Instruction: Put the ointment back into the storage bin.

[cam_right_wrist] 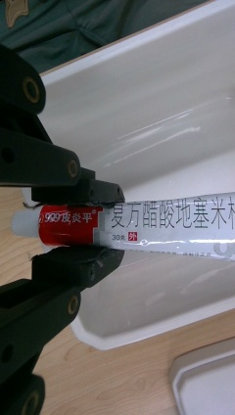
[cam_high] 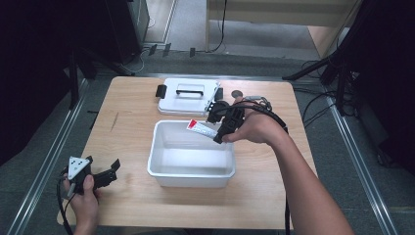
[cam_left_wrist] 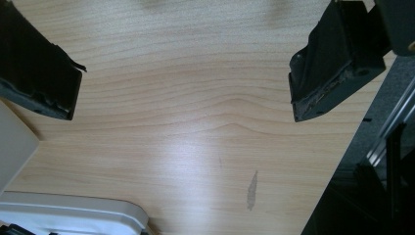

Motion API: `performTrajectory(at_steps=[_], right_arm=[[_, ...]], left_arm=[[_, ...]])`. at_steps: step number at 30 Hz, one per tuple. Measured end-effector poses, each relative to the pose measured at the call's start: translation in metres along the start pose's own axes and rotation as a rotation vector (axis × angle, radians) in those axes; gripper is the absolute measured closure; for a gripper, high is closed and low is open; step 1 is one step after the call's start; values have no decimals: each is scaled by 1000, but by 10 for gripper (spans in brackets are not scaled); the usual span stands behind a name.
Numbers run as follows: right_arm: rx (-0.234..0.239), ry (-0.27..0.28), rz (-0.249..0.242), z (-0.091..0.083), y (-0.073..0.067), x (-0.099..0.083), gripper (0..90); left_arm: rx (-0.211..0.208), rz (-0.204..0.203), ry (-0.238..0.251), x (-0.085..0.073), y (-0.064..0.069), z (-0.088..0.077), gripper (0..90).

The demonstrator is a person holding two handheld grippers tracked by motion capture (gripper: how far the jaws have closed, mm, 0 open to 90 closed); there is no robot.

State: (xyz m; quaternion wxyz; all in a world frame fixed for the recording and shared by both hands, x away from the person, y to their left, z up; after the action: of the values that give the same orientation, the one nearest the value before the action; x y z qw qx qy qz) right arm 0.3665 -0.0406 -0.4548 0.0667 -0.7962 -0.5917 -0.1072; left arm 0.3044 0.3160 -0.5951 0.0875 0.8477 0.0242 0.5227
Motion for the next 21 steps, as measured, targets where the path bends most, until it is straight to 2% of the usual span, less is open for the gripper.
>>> performTrajectory(at_steps=[15,17,21], right_arm=[[21,-12,-86,16,-12,7,726],[24,-13,-115,19,-13,7,726],[29,-22,-119,23,-15,6,726]], left_arm=[[-2,-2,0,0,0,0,0],[-3,0,0,0,0,0,0],[-3,-2,1,0,0,0,0]])
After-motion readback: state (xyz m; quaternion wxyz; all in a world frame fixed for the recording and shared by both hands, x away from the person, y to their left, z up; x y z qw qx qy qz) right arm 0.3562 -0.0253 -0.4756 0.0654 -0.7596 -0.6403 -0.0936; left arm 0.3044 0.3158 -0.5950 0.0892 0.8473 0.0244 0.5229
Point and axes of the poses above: each handheld gripper's, and its own axes: z roughly forward along the jaws, x roughly out of its top, y roughly to its right, the point moved 10 cm from there along z, roughly forward along the jaws, and after that the axes turned 3 degrees about -z, right-handed, at the moved point
